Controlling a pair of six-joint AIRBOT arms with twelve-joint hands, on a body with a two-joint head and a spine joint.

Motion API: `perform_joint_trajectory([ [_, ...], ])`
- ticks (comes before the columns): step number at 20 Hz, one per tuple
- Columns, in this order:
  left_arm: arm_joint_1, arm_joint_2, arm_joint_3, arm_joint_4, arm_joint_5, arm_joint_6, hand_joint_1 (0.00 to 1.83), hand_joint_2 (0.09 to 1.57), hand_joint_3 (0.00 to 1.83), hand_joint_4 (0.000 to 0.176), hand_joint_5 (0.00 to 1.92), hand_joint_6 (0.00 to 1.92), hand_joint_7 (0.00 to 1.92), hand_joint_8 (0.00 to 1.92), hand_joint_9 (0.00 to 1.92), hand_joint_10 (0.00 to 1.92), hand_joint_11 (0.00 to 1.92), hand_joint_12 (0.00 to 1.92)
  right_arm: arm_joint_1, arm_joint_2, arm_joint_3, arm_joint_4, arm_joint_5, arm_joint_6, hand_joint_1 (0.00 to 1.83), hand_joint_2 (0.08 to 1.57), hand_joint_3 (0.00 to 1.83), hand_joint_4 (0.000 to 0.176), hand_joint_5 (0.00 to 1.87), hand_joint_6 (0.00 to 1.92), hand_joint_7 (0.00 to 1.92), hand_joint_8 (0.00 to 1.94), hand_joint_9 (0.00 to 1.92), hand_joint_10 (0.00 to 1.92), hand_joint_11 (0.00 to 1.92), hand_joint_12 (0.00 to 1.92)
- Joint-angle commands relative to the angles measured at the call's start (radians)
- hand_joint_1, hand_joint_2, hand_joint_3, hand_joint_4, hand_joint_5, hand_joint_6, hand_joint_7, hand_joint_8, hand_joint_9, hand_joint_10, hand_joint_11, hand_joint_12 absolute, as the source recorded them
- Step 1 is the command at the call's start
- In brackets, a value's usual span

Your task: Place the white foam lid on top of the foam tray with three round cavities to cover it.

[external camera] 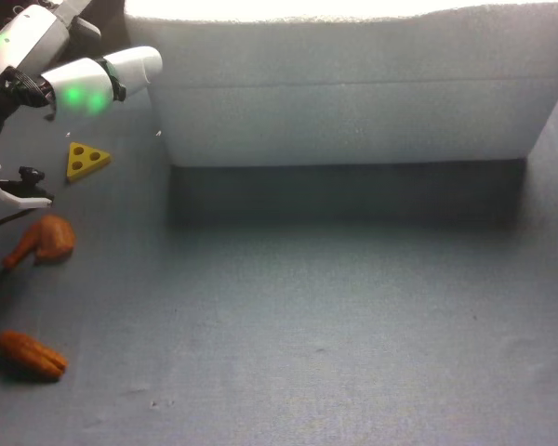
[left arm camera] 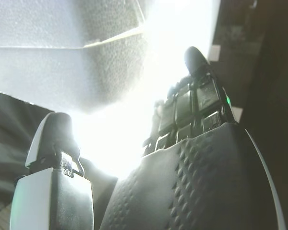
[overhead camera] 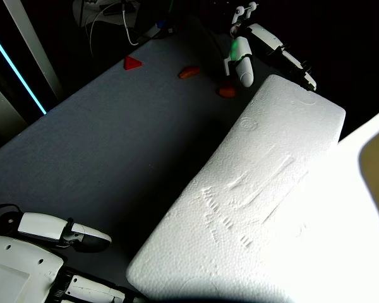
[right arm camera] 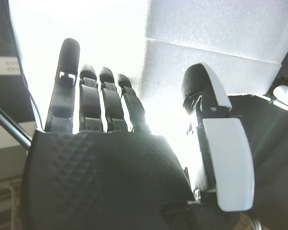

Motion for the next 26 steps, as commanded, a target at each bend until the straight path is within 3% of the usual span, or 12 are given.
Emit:
perform_joint_trajectory([
  [1,-0.002,0.008,0.007,-0.008,-0.129,-0.005,0.51,1.16,0.00,0.079,0.00,0.00,0.00,0.00,0.00,0.00,0.00,1.42,0.013,0.010,0.006,-0.024,0.119,0.005,0.48,1.29,0.00,0.000,0.00,0.00,0.00,0.00,0.00,0.00,0.00,1.03],
  [5,0.011,0.007,0.006,-0.007,-0.132,-0.018,0.52,1.18,0.01,0.029,0.00,0.00,0.00,0.00,0.01,0.00,0.00,1.43,-0.004,0.018,0.004,-0.002,0.127,0.005,0.45,1.27,0.00,0.020,0.00,0.00,0.00,0.00,0.00,0.00,0.00,0.82],
  [8,0.017,0.004,0.005,-0.003,-0.130,-0.023,0.52,1.18,0.00,0.029,0.00,0.00,0.00,0.00,0.00,0.00,0.00,1.39,-0.027,0.032,-0.003,0.018,0.139,0.005,0.43,1.27,0.00,0.027,0.00,0.00,0.00,0.00,0.00,0.00,0.00,0.63],
  [12,0.021,0.003,0.003,0.003,-0.132,-0.029,0.50,1.19,0.00,0.039,0.00,0.00,0.00,0.00,0.00,0.00,0.00,1.37,-0.042,0.048,-0.011,0.034,0.159,0.005,0.42,1.28,0.00,0.022,0.00,0.00,0.00,0.00,0.00,0.00,0.00,0.73],
  [14,0.026,0.003,0.002,0.003,-0.134,-0.032,0.52,1.19,0.00,0.024,0.00,0.00,0.00,0.00,0.00,0.00,0.00,1.16,-0.052,0.058,-0.017,0.044,0.171,0.005,0.45,1.31,0.00,0.000,0.00,0.00,0.00,0.00,0.00,0.00,0.00,0.62],
  [15,0.029,0.002,0.002,0.003,-0.137,-0.033,0.49,1.18,0.00,0.024,0.00,0.00,0.00,0.00,0.00,0.00,0.00,1.21,-0.058,0.063,-0.021,0.049,0.178,0.005,0.48,1.31,0.00,0.000,0.00,0.00,0.00,0.00,0.00,0.00,0.00,1.04],
  [16,0.035,0.005,-0.002,0.002,-0.144,-0.036,0.50,1.17,0.00,0.027,0.00,0.00,0.00,0.00,0.00,0.00,0.00,1.22,-0.063,0.069,-0.028,0.050,0.188,0.005,0.47,1.30,0.00,0.000,0.00,0.00,0.00,0.00,0.00,0.00,0.00,1.14],
  [22,0.078,0.072,-0.077,0.024,-0.233,-0.029,0.49,1.14,0.00,0.047,0.00,0.00,0.00,0.00,0.00,0.00,0.00,1.48,-0.108,0.142,-0.116,0.005,0.269,0.005,0.46,1.30,0.00,0.000,0.00,0.00,0.00,0.00,0.00,0.00,0.00,0.99],
  [23,0.088,0.088,-0.096,0.034,-0.252,-0.028,0.51,1.14,0.00,0.001,0.00,0.00,0.00,0.00,0.00,0.00,0.00,1.48,-0.116,0.157,-0.135,-0.011,0.281,0.005,0.47,1.30,0.00,0.021,0.00,0.00,0.00,0.00,0.00,0.00,0.00,1.05],
  [24,0.103,0.106,-0.120,0.044,-0.277,-0.026,0.42,1.14,0.00,0.047,0.00,0.00,0.00,0.00,0.00,0.00,0.00,1.49,-0.125,0.174,-0.160,-0.028,0.304,0.005,0.46,1.30,0.00,0.050,0.00,0.00,0.00,0.00,0.01,0.01,0.00,1.23],
  [25,0.112,0.116,-0.133,0.049,-0.290,-0.025,0.44,1.16,0.00,0.051,0.00,0.00,0.00,0.00,0.00,0.00,0.00,1.37,-0.133,0.184,-0.175,-0.038,0.316,0.005,0.44,1.28,0.00,0.061,0.00,0.00,0.00,0.00,0.01,0.01,0.00,1.32],
  [26,0.125,0.132,-0.151,0.059,-0.311,-0.024,0.47,1.18,0.00,0.024,0.00,0.00,0.00,0.00,0.00,0.00,0.00,1.04,-0.146,0.199,-0.195,-0.053,0.332,0.005,0.41,1.28,0.00,0.072,0.00,0.00,0.00,0.00,0.00,0.00,0.00,1.35],
])
